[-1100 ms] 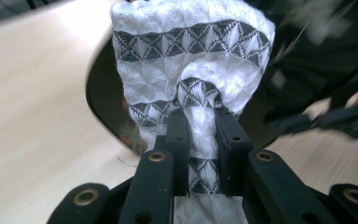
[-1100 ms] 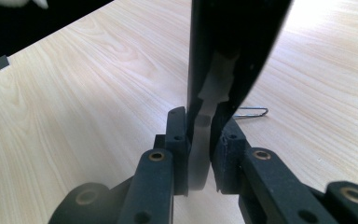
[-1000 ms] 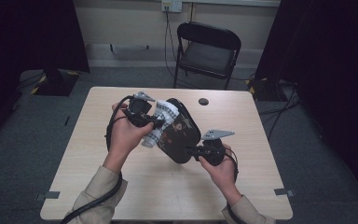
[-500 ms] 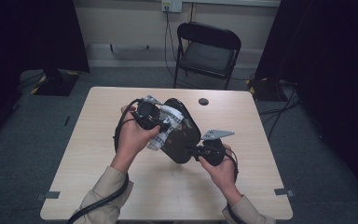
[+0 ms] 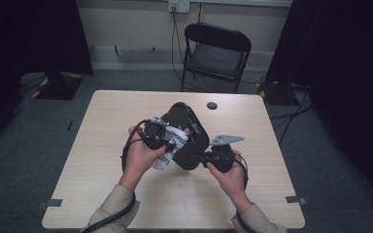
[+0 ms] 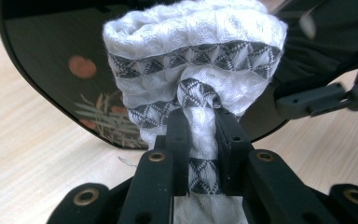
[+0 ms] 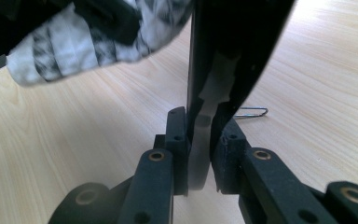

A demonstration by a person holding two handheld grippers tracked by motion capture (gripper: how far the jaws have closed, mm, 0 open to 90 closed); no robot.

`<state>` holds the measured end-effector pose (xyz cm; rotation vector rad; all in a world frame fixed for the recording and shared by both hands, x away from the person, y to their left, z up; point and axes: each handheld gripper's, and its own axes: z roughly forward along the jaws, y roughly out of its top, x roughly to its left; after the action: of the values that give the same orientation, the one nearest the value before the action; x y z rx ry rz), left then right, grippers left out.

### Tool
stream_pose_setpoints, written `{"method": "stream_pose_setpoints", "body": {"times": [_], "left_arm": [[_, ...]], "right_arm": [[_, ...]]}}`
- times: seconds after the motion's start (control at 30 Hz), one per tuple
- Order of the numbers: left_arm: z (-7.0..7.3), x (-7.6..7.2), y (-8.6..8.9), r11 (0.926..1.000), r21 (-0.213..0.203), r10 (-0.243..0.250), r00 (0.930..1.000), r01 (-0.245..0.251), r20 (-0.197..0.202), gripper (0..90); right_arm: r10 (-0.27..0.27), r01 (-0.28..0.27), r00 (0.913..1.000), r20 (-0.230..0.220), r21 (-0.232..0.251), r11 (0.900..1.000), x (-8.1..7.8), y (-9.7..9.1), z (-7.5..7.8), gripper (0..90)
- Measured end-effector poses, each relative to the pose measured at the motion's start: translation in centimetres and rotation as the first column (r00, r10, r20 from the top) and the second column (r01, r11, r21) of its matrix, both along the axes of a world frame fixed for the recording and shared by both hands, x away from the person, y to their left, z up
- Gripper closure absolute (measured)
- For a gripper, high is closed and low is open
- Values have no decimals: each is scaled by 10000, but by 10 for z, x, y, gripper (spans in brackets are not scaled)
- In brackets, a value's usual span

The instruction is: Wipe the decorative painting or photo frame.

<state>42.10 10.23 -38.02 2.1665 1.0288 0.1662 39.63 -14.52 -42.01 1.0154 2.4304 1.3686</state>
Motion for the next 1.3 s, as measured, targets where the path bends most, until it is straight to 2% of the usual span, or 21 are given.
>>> {"method": "stream_pose_setpoints", "body": {"times": [0.33, 0.8, 1.13, 1.23, 1.3], "left_arm": [[-29, -4, 3, 9998, 140, 121, 9993, -116, -365, 778], [-72, -10, 5, 9993, 179, 348, 9937, -331, -1067, 778], [-81, -14, 7, 9990, 321, 349, 9912, -310, -1276, 778], [-74, -15, 10, 9994, 79, 345, 9919, -338, -1225, 778], [-65, -15, 13, 9994, 67, 356, 9935, -351, -1081, 779]], "right_arm": [[9, -9, 10000, -2, 30, 10000, 0, 0, 0, 792], [0, 0, 10000, -5, 61, 10000, 0, 0, 0, 792], [-5, 5, 10000, 7, 69, 10000, 0, 0, -1, 792], [-8, 8, 10000, 4, 58, 10000, 0, 0, -1, 792], [-1, 1, 10000, 9, 69, 10000, 0, 0, -1, 792]]}}
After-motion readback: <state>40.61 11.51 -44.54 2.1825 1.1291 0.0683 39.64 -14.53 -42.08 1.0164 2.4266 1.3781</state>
